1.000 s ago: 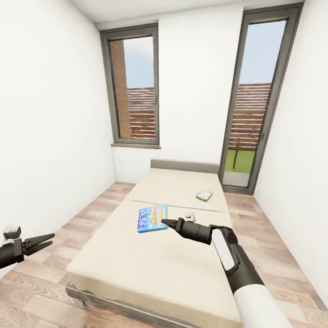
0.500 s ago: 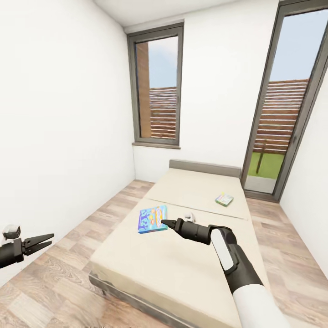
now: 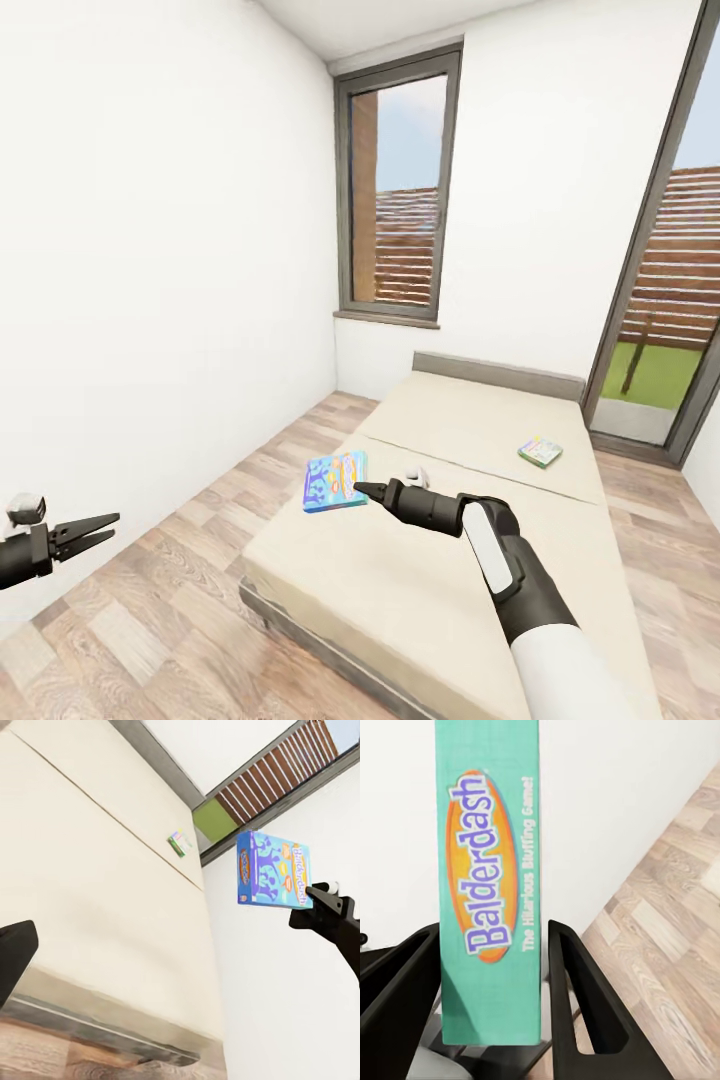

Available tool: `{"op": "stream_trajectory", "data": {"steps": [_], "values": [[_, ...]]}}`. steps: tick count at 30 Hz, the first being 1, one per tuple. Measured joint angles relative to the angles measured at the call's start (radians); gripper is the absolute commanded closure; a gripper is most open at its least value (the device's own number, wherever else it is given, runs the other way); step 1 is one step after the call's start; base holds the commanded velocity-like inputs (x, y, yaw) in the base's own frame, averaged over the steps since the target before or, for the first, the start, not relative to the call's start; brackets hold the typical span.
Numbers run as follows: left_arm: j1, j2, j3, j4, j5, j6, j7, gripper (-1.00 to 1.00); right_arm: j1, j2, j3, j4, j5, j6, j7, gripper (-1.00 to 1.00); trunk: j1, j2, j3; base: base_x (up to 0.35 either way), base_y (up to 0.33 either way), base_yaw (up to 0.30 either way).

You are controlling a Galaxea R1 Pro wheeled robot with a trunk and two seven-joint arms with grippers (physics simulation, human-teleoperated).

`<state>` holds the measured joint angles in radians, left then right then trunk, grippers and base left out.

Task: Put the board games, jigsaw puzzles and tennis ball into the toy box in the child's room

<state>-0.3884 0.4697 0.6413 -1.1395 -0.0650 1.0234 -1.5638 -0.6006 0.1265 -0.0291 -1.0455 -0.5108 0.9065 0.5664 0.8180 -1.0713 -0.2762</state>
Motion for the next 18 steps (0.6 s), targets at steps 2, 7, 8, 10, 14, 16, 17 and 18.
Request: {"op": "stream_trajectory", "data": {"steps": [2,7,8,10,14,16,17,18], "values": [[0.0,0.0,0.0,0.0,0.0,0.0,0.0,-1.0,0.0,0.0,0.0,0.0,0.0,0.0,0.0,1.0,-0.008,0.014,0.005,0.0,0.0,0.287],[0.0,-0.001,0.0,0.0,-0.001,0.0,0.0,-1.0,0.0,0.0,0.0,-0.001,0.0,0.001,0.001,1.0,-0.027,0.049,0.018,0.0,0.0,0.287],[0.0,-0.001,-0.001,0.0,-0.001,0.0,0.0,-1.0,0.0,0.0,0.0,-0.001,0.0,0.001,0.001,1.0,-0.031,0.056,0.02,0.0,0.0,0.287],[0.0,-0.001,-0.001,0.0,-0.001,-0.001,0.0,-1.0,0.0,0.0,0.0,-0.001,0.0,0.001,0.001,1.0,-0.038,0.07,0.025,0.0,0.0,0.287],[0.0,-0.001,-0.001,0.0,-0.001,-0.001,0.0,-1.0,0.0,0.0,0.0,-0.001,0.0,0.0,0.001,1.0,-0.054,0.098,0.035,0.0,0.0,0.287],[0.0,-0.002,-0.002,0.0,-0.001,-0.002,0.0,-1.0,0.0,0.0,0.0,-0.001,0.0,0.001,0.001,1.0,-0.061,0.112,0.04,0.0,0.0,0.287],[0.0,-0.002,-0.003,0.0,-0.001,-0.002,0.0,-1.0,0.0,0.0,0.0,-0.001,0.0,0.001,0.001,1.0,-0.065,0.119,0.043,0.0,0.0,0.287],[0.0,-0.002,-0.003,0.0,-0.001,-0.002,0.0,-1.0,0.0,-0.001,0.0,-0.001,0.0,0.001,0.001,1.0,-0.069,0.126,0.046,0.0,0.0,0.287]]}}
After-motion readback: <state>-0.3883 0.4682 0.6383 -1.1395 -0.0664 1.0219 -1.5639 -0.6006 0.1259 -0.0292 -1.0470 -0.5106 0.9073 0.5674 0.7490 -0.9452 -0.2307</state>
